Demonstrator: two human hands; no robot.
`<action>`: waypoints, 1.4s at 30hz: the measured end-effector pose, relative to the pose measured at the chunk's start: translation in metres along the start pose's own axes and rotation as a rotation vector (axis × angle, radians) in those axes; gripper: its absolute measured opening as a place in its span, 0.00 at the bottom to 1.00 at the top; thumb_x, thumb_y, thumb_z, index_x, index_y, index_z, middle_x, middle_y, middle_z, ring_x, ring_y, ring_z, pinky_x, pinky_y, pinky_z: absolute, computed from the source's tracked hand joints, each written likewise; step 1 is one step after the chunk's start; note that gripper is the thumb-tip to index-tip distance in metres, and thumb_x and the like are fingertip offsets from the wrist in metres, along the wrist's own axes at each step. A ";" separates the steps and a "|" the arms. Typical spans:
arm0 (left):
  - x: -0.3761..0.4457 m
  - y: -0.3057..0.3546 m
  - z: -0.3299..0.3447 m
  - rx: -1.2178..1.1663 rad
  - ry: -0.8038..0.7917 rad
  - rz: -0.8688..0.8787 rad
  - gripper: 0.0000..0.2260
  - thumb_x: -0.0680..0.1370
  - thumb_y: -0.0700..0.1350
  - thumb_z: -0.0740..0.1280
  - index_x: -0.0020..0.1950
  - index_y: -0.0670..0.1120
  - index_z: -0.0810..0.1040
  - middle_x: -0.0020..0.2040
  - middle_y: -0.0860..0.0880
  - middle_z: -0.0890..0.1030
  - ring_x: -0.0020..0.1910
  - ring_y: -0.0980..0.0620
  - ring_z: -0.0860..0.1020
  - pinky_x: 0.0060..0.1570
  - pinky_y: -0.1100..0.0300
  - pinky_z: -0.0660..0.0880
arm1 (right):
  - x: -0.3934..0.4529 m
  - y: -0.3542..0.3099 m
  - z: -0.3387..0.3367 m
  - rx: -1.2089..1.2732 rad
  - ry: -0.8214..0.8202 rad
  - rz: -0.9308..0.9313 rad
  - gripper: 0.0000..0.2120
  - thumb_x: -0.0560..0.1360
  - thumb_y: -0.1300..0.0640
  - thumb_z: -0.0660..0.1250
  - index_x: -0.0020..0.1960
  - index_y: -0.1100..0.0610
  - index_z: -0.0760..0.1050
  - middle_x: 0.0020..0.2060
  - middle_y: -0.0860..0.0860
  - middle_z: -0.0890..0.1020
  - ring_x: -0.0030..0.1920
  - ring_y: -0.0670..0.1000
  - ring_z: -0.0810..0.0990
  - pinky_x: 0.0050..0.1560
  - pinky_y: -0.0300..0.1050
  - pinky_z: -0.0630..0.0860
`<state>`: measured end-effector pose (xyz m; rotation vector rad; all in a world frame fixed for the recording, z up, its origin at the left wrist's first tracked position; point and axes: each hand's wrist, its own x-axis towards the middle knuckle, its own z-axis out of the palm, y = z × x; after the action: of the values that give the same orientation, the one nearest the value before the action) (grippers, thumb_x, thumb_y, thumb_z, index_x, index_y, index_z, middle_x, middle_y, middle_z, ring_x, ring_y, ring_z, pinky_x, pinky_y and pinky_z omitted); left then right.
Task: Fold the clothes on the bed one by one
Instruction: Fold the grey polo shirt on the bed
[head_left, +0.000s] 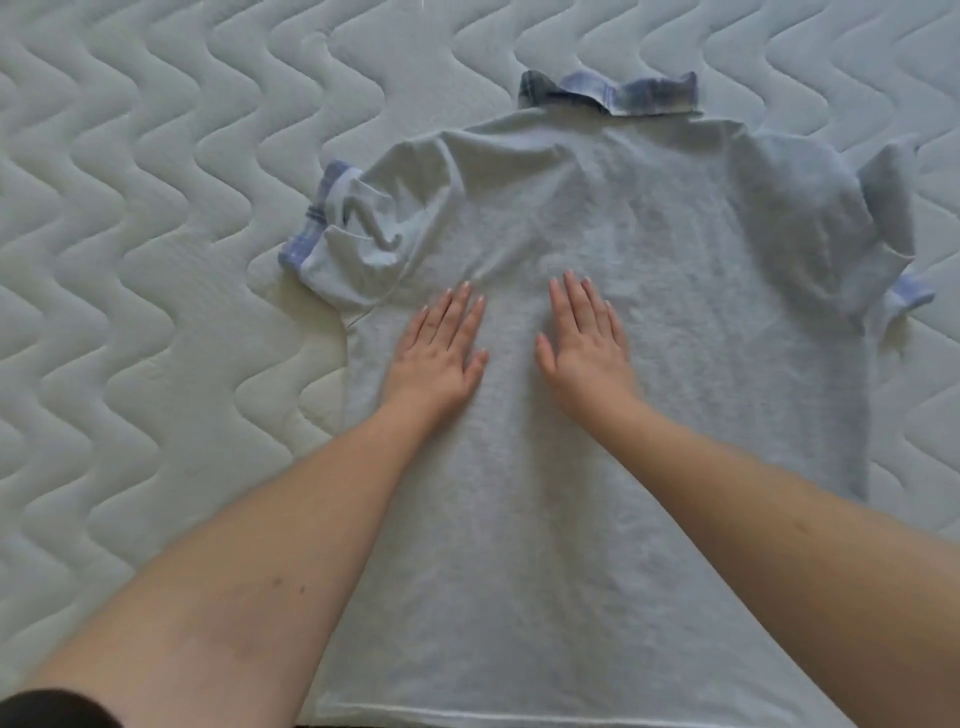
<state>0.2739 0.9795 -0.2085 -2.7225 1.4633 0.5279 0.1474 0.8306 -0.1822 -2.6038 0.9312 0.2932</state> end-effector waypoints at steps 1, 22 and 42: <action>0.003 -0.003 0.004 0.034 0.019 0.018 0.29 0.81 0.57 0.45 0.80 0.50 0.44 0.81 0.50 0.46 0.79 0.53 0.45 0.77 0.54 0.43 | 0.015 -0.004 -0.001 0.004 0.010 -0.026 0.30 0.82 0.49 0.52 0.80 0.52 0.44 0.80 0.48 0.45 0.79 0.47 0.42 0.76 0.44 0.37; 0.010 -0.013 0.030 0.017 0.115 0.111 0.32 0.78 0.55 0.55 0.80 0.47 0.54 0.81 0.47 0.51 0.80 0.49 0.51 0.77 0.48 0.51 | 0.172 -0.043 0.005 -0.184 0.089 -0.311 0.30 0.82 0.46 0.48 0.80 0.56 0.48 0.79 0.53 0.52 0.79 0.50 0.48 0.78 0.47 0.39; 0.133 -0.156 -0.112 -0.138 -0.190 -0.107 0.34 0.71 0.73 0.54 0.68 0.55 0.73 0.69 0.52 0.70 0.71 0.48 0.63 0.72 0.48 0.48 | 0.177 -0.039 0.010 -0.180 0.099 -0.351 0.29 0.79 0.48 0.51 0.79 0.48 0.54 0.79 0.51 0.56 0.78 0.56 0.54 0.77 0.53 0.47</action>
<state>0.5009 0.9416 -0.1657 -2.7398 1.2735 0.8848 0.3062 0.7619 -0.2356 -2.9069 0.4797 0.1618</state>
